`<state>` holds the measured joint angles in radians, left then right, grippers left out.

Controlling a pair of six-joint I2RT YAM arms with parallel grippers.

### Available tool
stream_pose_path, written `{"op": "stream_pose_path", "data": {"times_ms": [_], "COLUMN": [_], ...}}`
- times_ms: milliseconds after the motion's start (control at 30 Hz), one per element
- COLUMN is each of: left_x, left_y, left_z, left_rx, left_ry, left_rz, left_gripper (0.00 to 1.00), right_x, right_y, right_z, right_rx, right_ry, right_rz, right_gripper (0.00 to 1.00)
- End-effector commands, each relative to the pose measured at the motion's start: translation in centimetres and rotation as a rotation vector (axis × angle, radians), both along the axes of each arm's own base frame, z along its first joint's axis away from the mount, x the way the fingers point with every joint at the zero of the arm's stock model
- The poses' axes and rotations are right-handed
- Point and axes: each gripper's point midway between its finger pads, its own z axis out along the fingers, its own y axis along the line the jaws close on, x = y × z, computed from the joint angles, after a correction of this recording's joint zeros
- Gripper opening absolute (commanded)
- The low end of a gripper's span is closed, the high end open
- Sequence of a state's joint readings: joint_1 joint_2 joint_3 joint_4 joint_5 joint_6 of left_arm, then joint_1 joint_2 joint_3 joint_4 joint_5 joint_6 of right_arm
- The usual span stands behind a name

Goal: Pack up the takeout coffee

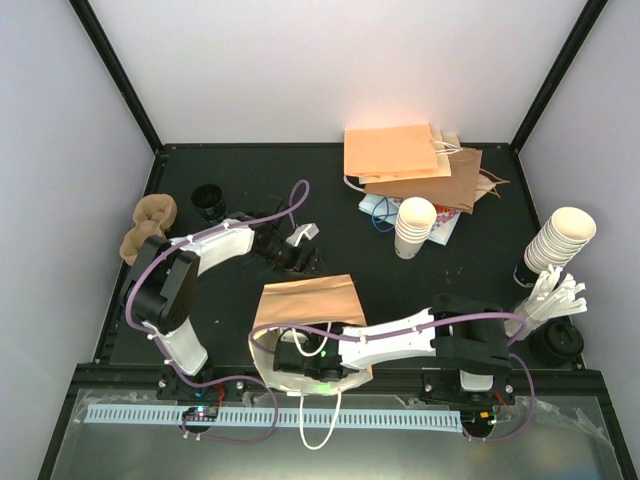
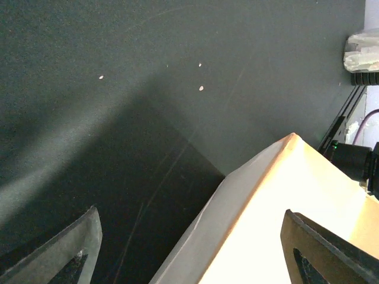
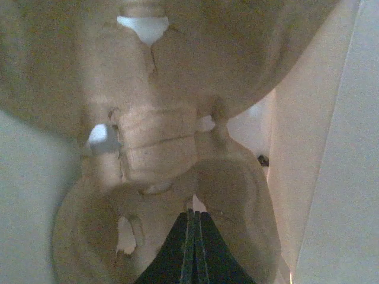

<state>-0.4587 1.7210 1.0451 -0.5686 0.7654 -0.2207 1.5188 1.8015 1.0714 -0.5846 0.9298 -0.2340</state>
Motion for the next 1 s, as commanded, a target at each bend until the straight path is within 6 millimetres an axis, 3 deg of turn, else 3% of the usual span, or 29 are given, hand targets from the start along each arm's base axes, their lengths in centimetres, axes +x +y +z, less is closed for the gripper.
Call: {"op": "stream_pose_path", "data": {"times_ms": [0,467,700,967], "left_x": [1.5,5.7,5.0,3.4], "left_y": [-0.6,-4.2,-7.5,-8.3], "left_z": [1.4,1.9,-0.3,-1.1], "left_rx": [-0.009,-0.104,-0.121,-0.159], "left_ry": [-0.064,-0.105,-0.054,-0.018], "left_rz": [0.002,-0.041,-0.125,-0.173], "left_gripper": [0.87,0.95,0.93,0.89], "right_x": [0.0,0.1,0.0,0.5], "right_y": [-1.5,-3.3,-3.7,-4.0], "right_z": [2.3,1.5,0.6,-0.6], "right_rx": [0.011,-0.036,-0.050,-0.052], "right_ry": [-0.041,-0.050,-0.040,-0.039], "right_rz": [-0.064,-0.080,-0.075,-0.083], "right_gripper": [0.02,0.02,0.02,0.02]}}
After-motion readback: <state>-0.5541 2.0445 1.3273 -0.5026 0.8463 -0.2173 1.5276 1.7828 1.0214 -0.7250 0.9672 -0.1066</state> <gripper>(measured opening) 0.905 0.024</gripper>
